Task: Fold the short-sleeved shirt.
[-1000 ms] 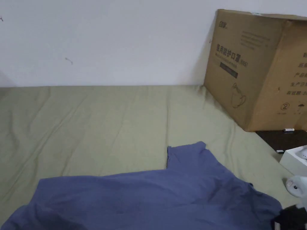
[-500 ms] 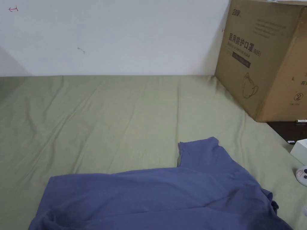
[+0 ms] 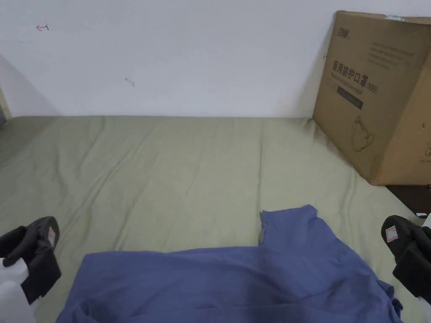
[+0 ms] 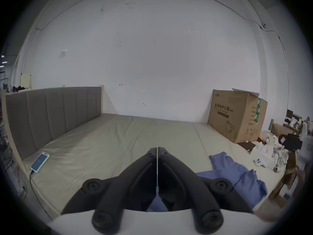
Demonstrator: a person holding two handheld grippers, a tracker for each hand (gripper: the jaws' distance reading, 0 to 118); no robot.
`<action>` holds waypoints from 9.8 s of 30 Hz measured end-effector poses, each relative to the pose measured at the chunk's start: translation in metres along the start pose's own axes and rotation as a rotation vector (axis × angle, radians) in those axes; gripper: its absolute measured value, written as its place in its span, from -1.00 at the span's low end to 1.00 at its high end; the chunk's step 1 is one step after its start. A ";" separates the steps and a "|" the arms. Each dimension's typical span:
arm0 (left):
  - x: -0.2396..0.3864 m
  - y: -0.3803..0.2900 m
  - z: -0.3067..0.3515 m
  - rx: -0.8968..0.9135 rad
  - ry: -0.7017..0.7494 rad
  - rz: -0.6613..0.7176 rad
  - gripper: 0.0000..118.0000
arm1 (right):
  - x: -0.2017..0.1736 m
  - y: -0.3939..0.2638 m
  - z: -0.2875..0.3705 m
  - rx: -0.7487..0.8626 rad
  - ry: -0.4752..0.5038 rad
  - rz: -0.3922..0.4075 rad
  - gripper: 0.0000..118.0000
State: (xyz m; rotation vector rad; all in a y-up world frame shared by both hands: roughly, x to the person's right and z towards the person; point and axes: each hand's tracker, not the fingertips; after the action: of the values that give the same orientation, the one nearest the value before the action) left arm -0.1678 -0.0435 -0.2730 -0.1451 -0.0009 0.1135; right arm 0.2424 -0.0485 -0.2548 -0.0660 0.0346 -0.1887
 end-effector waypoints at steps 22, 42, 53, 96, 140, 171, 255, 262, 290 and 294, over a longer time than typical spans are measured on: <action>-0.096 -0.084 -0.322 -1.018 -0.021 -0.017 0.91 | 0.028 -0.040 -0.061 -0.401 0.093 0.038 -1.00; -0.077 -0.062 -0.248 -0.755 -0.145 -0.026 -0.97 | 0.073 -0.003 -0.184 -0.479 0.145 -0.089 -1.00; -0.064 -0.046 -0.220 -0.735 -0.156 -0.035 -0.97 | 0.151 -0.094 -0.373 -1.120 -0.216 -0.077 0.94; -0.095 -0.104 -0.106 -0.886 -0.182 0.117 0.88 | 0.141 -0.100 -0.081 -0.898 -0.172 -0.084 0.44; -0.224 -0.155 -0.139 -0.951 -0.507 1.029 1.00 | -0.018 -0.045 -0.032 -0.236 -0.022 0.063 -1.00; 0.065 -0.068 -0.164 -0.955 -0.510 0.242 -0.66 | -0.005 -0.059 -0.039 -0.413 0.055 -0.026 -1.00; 0.003 -0.046 -0.153 -1.019 -0.264 0.208 -0.80 | 0.019 -0.051 -0.025 -0.461 0.101 -0.086 -1.00; 0.106 -0.098 -0.202 -1.147 -0.584 0.433 0.42 | 0.029 -0.048 -0.018 -0.457 0.074 -0.083 -1.00; 0.161 -0.143 -0.168 -1.024 -0.601 0.032 -1.00 | 0.031 -0.047 -0.013 -0.458 0.059 -0.110 -1.00; 0.155 -0.098 -0.125 -0.792 -0.757 0.182 -1.00 | 0.023 -0.044 -0.014 -0.465 0.086 -0.135 -1.00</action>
State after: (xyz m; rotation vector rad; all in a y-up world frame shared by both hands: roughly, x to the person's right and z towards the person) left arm -0.0017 -0.1401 -0.3841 -0.8865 -0.7963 0.3414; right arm 0.2565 -0.0964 -0.2666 -0.5251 0.1596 -0.3161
